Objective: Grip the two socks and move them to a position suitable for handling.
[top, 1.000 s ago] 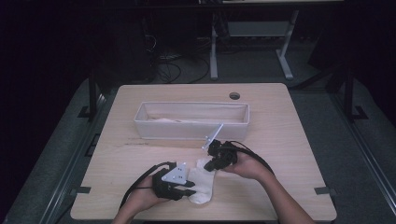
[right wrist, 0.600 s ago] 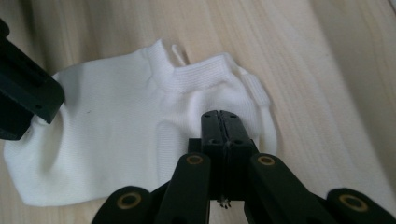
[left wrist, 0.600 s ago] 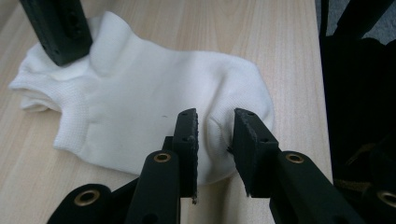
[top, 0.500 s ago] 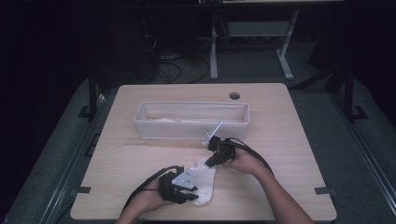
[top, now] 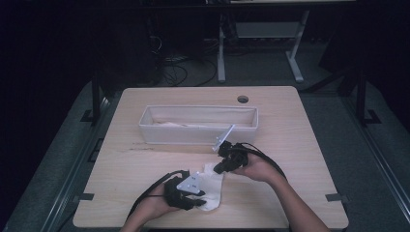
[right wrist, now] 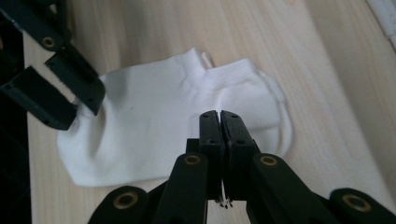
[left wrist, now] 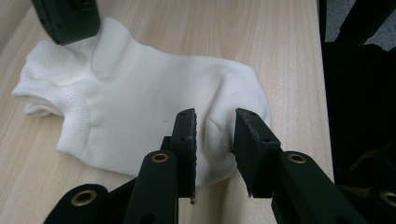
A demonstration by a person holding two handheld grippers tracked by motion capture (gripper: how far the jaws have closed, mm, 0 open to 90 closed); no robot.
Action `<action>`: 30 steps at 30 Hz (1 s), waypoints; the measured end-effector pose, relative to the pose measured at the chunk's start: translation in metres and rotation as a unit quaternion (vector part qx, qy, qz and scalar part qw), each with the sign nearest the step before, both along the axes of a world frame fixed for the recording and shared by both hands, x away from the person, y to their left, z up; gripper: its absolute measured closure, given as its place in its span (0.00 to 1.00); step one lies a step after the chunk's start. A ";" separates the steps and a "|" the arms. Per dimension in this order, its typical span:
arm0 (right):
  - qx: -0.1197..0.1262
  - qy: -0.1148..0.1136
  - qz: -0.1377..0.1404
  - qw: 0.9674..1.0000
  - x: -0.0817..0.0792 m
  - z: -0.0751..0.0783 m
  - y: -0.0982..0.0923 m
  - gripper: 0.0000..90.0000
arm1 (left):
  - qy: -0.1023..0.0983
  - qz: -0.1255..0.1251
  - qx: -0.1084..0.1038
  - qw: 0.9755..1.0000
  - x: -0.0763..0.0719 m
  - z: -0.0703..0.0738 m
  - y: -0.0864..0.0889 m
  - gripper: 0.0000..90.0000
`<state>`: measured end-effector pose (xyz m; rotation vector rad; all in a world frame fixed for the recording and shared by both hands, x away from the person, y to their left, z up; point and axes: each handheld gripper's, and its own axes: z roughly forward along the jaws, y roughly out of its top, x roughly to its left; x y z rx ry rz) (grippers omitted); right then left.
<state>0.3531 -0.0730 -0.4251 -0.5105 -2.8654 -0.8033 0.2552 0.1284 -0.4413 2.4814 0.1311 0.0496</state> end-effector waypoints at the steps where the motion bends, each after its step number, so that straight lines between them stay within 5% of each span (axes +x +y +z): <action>1: -0.002 0.002 0.002 1.000 -0.002 -0.001 0.000 0.97 | 0.000 -0.001 0.002 1.000 0.000 0.000 0.000 0.77; 10: -0.019 0.013 0.002 1.000 0.000 -0.022 0.002 0.97 | 0.004 -0.002 0.008 1.000 0.000 -0.003 -0.002 0.77; 17: -0.022 0.011 -0.002 1.000 0.000 -0.017 0.000 0.96 | -0.004 -0.003 0.005 1.000 -0.001 -0.001 -0.001 0.77; 23: 0.002 -0.011 -0.009 1.000 0.006 -0.001 0.009 0.96 | -0.005 -0.002 0.002 1.000 -0.002 0.000 -0.001 0.77; 30: -0.017 -0.002 -0.020 1.000 0.019 -0.014 0.024 0.96 | -0.001 -0.007 0.005 1.000 -0.002 -0.002 -0.002 0.77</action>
